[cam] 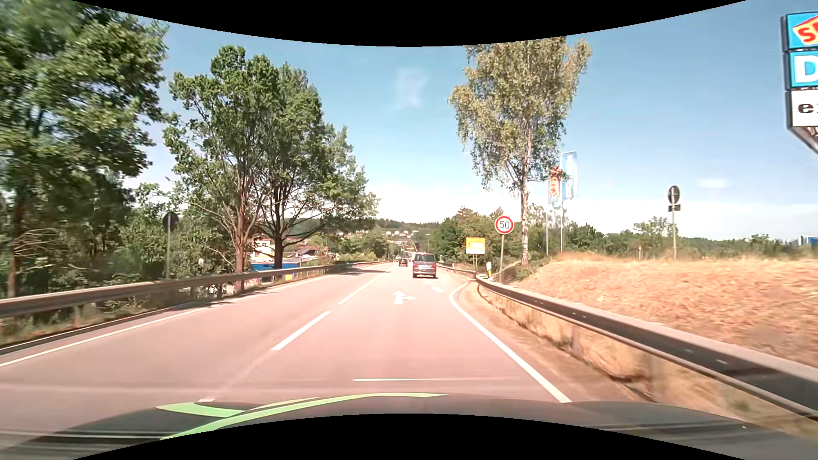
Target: Follow the waypoints while adhering to traffic rules and regulations
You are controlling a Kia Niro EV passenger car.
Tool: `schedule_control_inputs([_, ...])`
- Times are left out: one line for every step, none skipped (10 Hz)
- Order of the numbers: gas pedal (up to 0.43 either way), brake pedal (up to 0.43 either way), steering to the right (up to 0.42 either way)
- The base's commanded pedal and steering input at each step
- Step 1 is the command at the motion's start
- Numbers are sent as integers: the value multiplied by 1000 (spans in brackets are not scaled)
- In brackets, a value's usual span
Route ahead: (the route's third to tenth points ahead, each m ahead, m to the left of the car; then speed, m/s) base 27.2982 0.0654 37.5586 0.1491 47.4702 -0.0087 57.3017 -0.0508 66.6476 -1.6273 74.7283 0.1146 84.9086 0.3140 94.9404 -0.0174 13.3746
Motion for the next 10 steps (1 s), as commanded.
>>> schedule_control_inputs([0, 244, 9])
schedule_control_inputs([0, 244, 11])
schedule_control_inputs([0, 244, 14])
schedule_control_inputs([0, 232, 15])
schedule_control_inputs([0, 213, 20])
schedule_control_inputs([0, 195, 23])
schedule_control_inputs([0, 195, 24])
schedule_control_inputs([0, 195, 24])
schedule_control_inputs([0, 195, 24])
schedule_control_inputs([0, 195, 24])
